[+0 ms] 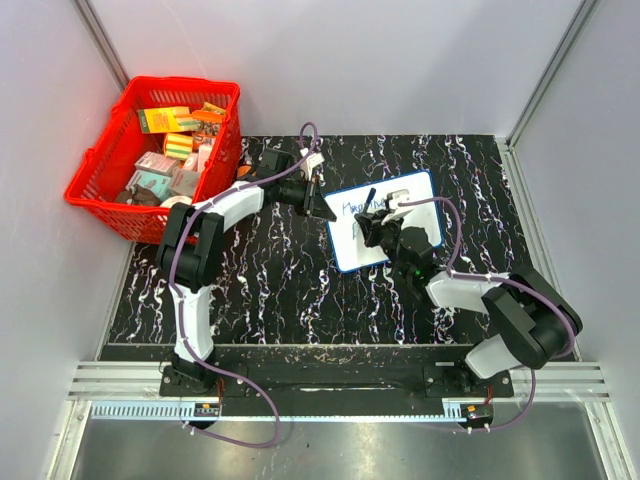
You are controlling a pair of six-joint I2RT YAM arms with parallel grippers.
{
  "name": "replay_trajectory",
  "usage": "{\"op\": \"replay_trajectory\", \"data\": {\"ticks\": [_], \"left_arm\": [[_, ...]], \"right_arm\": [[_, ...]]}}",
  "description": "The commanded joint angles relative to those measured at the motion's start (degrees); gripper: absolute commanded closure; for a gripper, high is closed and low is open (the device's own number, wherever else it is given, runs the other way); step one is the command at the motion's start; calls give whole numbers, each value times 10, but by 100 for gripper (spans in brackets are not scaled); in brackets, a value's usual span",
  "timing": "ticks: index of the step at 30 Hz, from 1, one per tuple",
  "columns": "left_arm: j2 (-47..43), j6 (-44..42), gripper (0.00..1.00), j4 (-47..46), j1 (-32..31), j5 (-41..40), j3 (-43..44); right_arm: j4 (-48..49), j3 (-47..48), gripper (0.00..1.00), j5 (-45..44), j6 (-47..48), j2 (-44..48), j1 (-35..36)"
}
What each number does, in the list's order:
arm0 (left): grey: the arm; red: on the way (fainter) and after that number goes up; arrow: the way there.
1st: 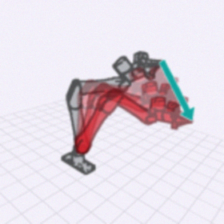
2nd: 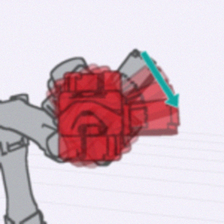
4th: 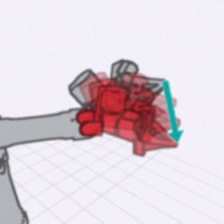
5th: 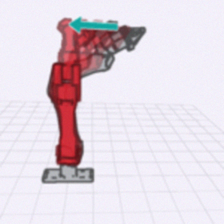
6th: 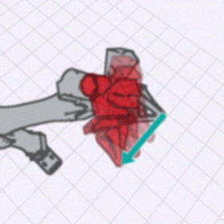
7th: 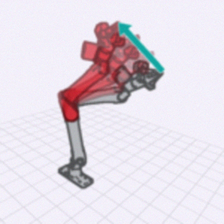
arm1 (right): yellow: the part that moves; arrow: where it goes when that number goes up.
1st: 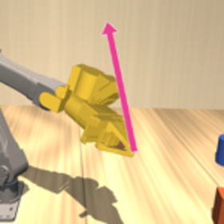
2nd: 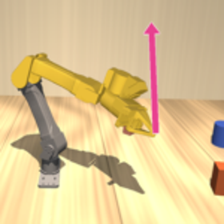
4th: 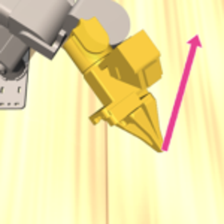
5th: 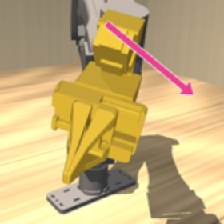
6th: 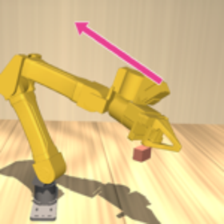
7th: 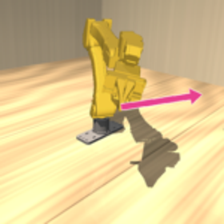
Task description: Write a sentence on the whiteboard
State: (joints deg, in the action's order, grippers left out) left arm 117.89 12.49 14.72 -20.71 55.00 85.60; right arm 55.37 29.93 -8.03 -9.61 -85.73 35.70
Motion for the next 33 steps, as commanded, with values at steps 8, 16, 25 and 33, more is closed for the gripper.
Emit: {"op": "replay_trajectory", "data": {"ticks": [8,16,25,33], "left_arm": [[17,-80,100,29,-2,-134,-28],[18,-79,100,27,-2,-134,-30],[16,-78,100,24,-2,-133,-33],[15,-77,100,20,-2,-133,-40]], "right_arm": [[36,52,100,-9,3,-22,5],[23,60,100,-13,-6,-38,5],[11,58,100,-47,-6,-51,5],[-10,65,100,-91,1,-46,5]]}}
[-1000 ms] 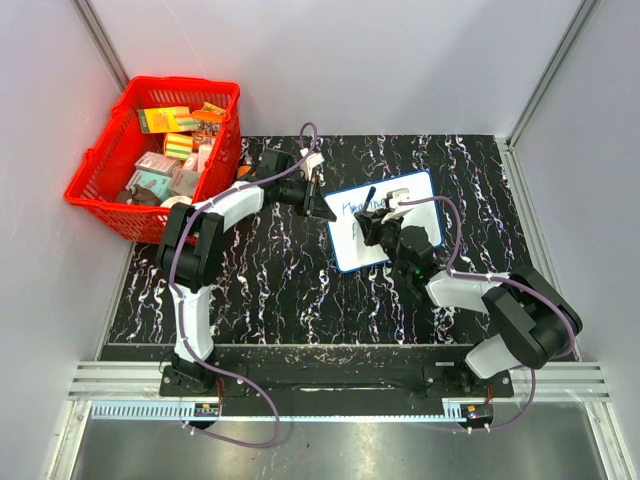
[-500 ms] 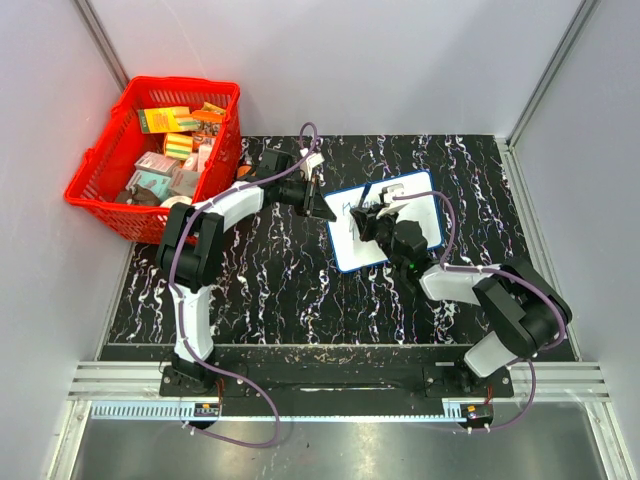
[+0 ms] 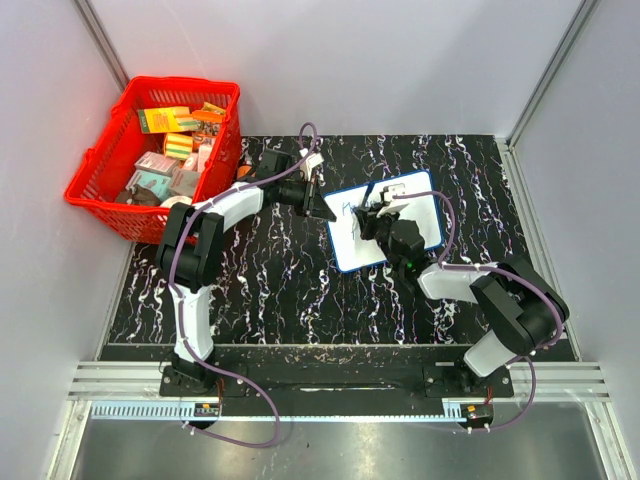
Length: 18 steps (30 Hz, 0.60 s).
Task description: Write a sentence on the whiteboard
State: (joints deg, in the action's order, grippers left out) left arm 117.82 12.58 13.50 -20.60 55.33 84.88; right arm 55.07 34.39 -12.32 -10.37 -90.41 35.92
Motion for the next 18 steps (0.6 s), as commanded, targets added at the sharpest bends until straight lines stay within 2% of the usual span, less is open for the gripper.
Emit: {"op": "replay_trajectory", "data": {"ticks": [1,18], "left_arm": [[15,-77,100,31,-3,-135,-31],[13,-77,100,29,-4,-136,-33]], "right_arm": [[-9,22,100,-53,9,4,3],[0,6,100,-60,12,38,2]]}}
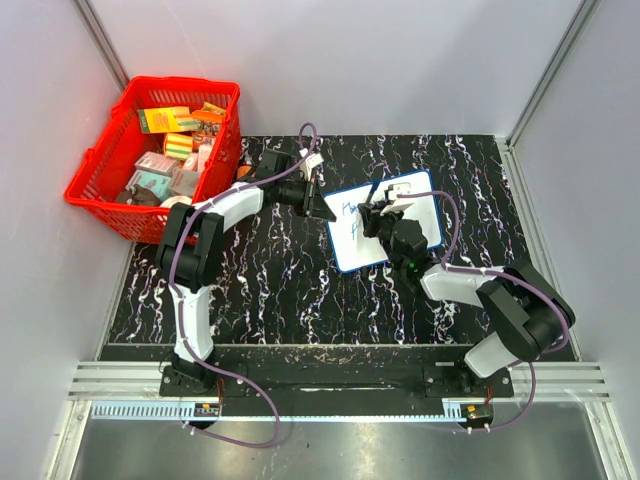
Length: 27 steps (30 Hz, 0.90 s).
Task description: Write a sentence on the whiteboard
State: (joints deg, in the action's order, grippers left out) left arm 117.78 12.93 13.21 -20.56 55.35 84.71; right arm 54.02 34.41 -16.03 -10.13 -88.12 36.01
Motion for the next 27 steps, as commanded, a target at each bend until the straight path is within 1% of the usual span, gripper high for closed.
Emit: {"op": "replay_trajectory", "data": {"ticks": [1,9,27], "left_arm": [[12,-80,100,32,-4,-136,-31],[12,-81,100,32,-4,-134,-32],[13,-81,100,31,-4,-135,-33]], "right_arm": [[7,9,100,-24,9,12,2],[0,15,100,-43,3,-8,1],[-13,-15,100,-20,-2,-4,1]]}}
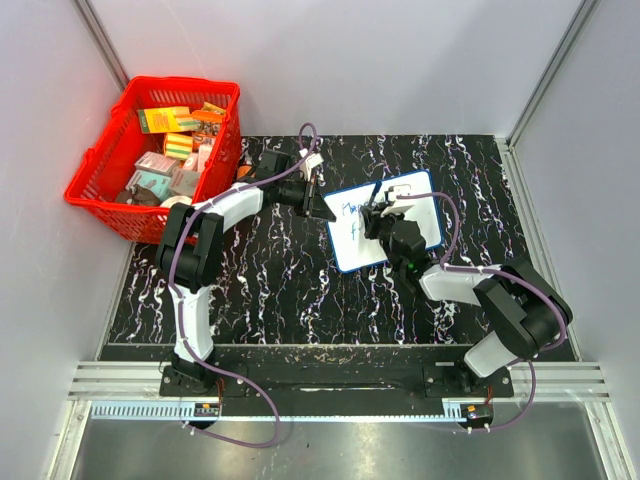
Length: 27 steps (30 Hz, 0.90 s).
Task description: Write a sentence on the whiteboard
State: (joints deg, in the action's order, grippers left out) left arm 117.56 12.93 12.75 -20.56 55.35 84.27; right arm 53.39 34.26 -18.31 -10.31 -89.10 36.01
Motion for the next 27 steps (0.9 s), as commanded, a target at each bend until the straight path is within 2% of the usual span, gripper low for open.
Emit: {"op": "replay_trajectory", "data": {"ticks": [1,18,27], "left_arm": [[17,-81,100,36,-4,-135,-29],[14,-79,100,34,-5,-136,-31],[15,-82,100,34,-5,-133,-31]], "right_arm": [[-5,-16,100,5,-3,6,2],[25,-10,100,-9,3,51,1],[42,19,100,-26,13,6,1]]}}
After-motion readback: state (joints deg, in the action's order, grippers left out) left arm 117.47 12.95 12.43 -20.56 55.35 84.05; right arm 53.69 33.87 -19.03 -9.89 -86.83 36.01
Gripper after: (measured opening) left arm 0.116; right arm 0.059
